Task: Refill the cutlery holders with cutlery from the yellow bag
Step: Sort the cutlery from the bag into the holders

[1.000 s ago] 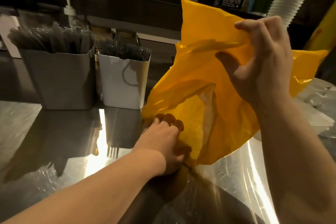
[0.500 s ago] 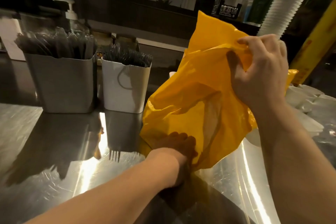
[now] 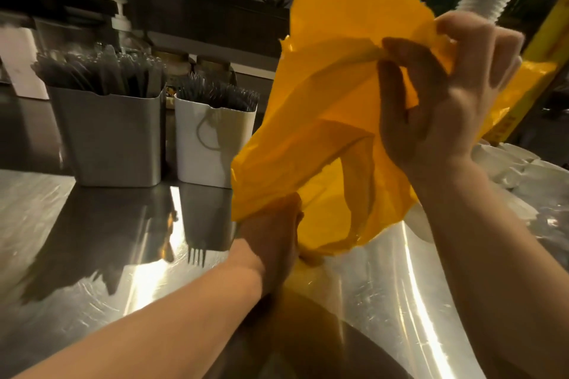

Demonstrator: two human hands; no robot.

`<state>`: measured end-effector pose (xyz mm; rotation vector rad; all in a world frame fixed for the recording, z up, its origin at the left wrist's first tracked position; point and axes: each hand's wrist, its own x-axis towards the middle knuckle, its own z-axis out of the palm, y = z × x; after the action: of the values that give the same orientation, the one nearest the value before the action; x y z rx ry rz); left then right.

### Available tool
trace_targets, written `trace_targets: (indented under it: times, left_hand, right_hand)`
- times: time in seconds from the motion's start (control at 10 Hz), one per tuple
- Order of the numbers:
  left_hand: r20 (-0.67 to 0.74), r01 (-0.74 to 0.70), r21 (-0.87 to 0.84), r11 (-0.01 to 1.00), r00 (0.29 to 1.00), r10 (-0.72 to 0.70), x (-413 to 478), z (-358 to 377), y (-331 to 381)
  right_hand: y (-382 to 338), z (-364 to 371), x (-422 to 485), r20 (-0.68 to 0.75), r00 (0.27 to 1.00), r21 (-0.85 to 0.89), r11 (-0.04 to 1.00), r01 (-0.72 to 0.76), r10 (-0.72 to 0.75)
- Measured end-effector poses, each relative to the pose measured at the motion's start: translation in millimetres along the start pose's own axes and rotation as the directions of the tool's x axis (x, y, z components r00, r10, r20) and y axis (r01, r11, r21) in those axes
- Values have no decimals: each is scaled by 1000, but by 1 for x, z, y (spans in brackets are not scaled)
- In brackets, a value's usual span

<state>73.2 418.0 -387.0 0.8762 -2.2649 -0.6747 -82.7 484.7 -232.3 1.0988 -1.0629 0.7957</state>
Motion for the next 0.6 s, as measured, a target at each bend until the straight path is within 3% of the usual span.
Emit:
trace_targets:
  times: [0.1,0.2,0.3,0.5,0.6]
  left_hand:
    - [-183,-255,79,964,947,265,7,6,-10]
    - [55,-211,163,964,977,205,6,4,-12]
    - [71,-161,136,978,986,152,9,2,-17]
    - [-52,-103,66,993,993,106,12,7,-28]
    - [-72,-28,-10,1000,997,27,15,4,-33]
  right_hand:
    - [-6,5,-5,26,1000,31,999,-9,8]
    - [-11,11,-20,219,975,79,997,20,-37]
    - [-8,12,-13,86,991,33,994,-101,98]
    - [-4,11,-10,1,997,5,997,-76,76]
    - [5,10,-6,23,988,-24,989,-149,150]
